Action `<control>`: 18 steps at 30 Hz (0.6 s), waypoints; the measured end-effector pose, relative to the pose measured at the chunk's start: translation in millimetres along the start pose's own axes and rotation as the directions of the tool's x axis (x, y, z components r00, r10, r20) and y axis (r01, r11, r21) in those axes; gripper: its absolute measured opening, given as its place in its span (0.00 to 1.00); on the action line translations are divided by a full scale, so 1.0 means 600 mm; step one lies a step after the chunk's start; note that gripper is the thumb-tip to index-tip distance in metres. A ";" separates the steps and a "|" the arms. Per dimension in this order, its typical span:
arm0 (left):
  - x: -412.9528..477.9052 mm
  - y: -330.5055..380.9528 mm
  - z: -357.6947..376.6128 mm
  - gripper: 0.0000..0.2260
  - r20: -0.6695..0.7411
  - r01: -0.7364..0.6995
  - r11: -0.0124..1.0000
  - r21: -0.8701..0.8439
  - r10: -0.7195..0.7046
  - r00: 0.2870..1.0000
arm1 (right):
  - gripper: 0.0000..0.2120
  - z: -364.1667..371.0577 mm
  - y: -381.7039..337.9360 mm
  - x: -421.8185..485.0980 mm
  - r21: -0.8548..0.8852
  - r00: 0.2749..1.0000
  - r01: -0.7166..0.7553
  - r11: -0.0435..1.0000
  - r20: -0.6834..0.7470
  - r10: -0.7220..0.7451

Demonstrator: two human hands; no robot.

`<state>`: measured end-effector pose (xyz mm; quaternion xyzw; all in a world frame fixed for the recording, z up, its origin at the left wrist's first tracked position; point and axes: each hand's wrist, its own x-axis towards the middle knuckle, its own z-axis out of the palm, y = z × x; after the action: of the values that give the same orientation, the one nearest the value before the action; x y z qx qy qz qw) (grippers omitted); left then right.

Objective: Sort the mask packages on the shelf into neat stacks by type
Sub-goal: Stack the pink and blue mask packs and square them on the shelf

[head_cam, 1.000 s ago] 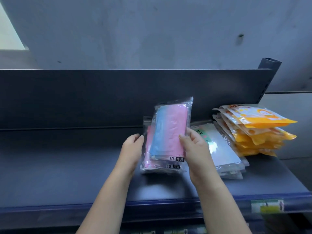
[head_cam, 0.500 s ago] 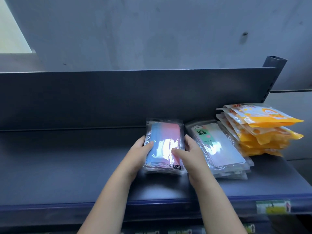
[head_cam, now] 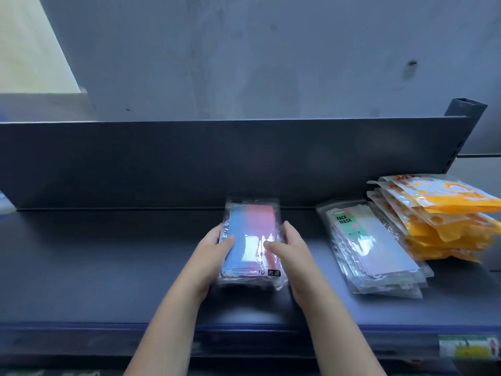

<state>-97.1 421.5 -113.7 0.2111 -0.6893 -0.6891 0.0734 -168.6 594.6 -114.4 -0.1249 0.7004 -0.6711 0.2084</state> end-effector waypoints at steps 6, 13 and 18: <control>0.008 0.004 -0.012 0.12 -0.027 -0.008 1.000 -0.014 0.007 1.000 | 0.14 0.028 -0.006 0.011 -0.076 0.999 -0.035 0.996 -0.039 0.032; 0.033 -0.004 -0.022 0.34 -0.075 -0.010 0.990 -0.142 -0.001 0.997 | 0.23 0.033 -0.024 0.026 -0.005 0.987 -0.093 0.996 -0.131 0.092; 0.035 0.009 -0.029 0.18 0.012 0.076 0.977 -0.200 -0.076 0.997 | 0.36 0.036 -0.027 0.037 0.122 0.986 -0.086 0.989 -0.134 0.103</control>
<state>-110.0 396.9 -111.4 0.2274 -0.6080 -0.7577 0.0665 -179.8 564.5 -101.1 -0.0316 0.6782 -0.7072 0.1971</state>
